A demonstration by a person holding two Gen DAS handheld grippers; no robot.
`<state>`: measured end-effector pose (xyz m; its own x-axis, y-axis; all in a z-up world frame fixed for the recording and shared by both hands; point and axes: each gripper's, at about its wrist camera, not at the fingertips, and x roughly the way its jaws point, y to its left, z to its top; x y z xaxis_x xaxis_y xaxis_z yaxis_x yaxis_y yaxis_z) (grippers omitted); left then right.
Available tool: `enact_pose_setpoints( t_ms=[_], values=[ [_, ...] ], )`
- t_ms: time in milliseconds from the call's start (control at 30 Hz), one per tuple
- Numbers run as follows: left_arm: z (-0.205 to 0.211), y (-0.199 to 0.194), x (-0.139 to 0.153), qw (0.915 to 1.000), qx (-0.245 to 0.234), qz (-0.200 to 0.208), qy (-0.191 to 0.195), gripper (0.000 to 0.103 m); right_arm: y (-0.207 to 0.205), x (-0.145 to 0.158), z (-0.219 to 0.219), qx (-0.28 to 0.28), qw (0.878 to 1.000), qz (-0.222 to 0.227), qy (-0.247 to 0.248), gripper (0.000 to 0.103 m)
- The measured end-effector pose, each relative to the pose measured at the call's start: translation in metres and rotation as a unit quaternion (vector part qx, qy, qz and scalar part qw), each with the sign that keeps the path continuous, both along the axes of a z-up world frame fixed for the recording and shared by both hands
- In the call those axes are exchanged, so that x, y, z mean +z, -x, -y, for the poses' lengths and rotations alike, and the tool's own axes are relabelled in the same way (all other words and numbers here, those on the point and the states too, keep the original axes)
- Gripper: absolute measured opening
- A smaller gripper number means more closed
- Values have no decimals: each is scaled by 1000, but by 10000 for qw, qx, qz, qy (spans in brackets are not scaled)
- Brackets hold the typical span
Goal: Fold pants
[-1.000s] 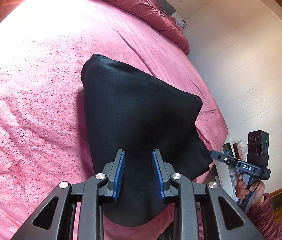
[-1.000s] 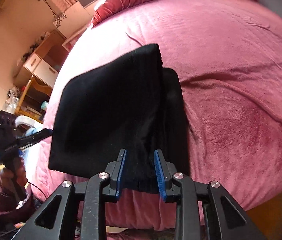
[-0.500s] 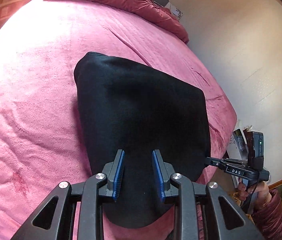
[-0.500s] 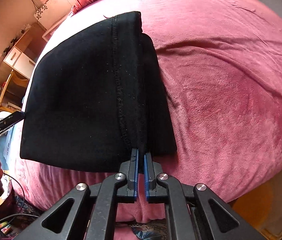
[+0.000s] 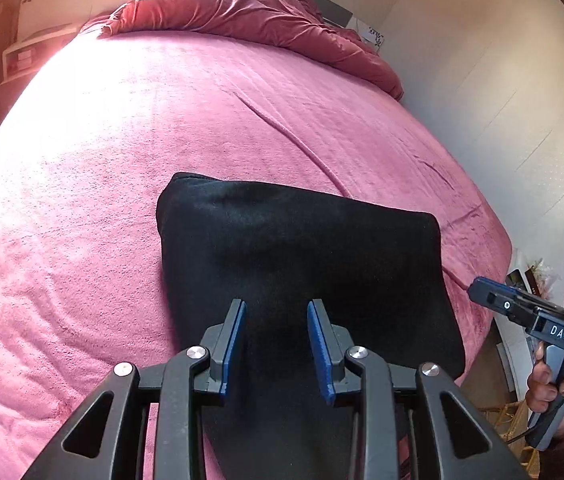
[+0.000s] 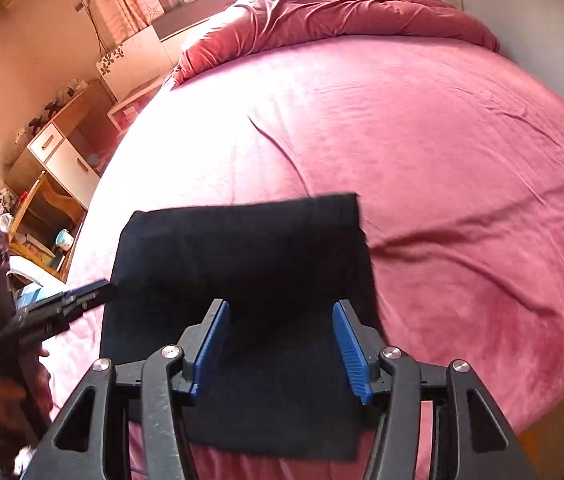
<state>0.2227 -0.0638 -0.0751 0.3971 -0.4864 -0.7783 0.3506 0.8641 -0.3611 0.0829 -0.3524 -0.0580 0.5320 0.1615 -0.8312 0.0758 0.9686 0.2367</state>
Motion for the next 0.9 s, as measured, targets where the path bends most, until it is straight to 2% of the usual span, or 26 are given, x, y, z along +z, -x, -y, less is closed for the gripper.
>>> enact_pose_setpoints(
  t_ms=[167,367,500,567,767,900],
  values=[
    [15,-7,-8,9990,227,85,-373,32,-37,-20,-13,-165,9992,-279,235,55],
    [32,-7,-21,9972,153,201,-708,33,-43,-49,3,-470,9963,-592,413,55],
    [38,-7,-29,9963,135,218,-818,41,-46,-65,12,-626,9955,-646,290,64],
    [41,-7,-32,9955,112,248,-903,41,-46,-72,16,-674,9956,-627,152,65],
    [46,-6,-36,9942,55,325,-1027,44,-51,-82,16,-665,9963,-481,237,70],
    [48,-7,-39,9938,25,332,-1058,46,-51,-94,25,-826,9955,-458,55,82]
  ],
)
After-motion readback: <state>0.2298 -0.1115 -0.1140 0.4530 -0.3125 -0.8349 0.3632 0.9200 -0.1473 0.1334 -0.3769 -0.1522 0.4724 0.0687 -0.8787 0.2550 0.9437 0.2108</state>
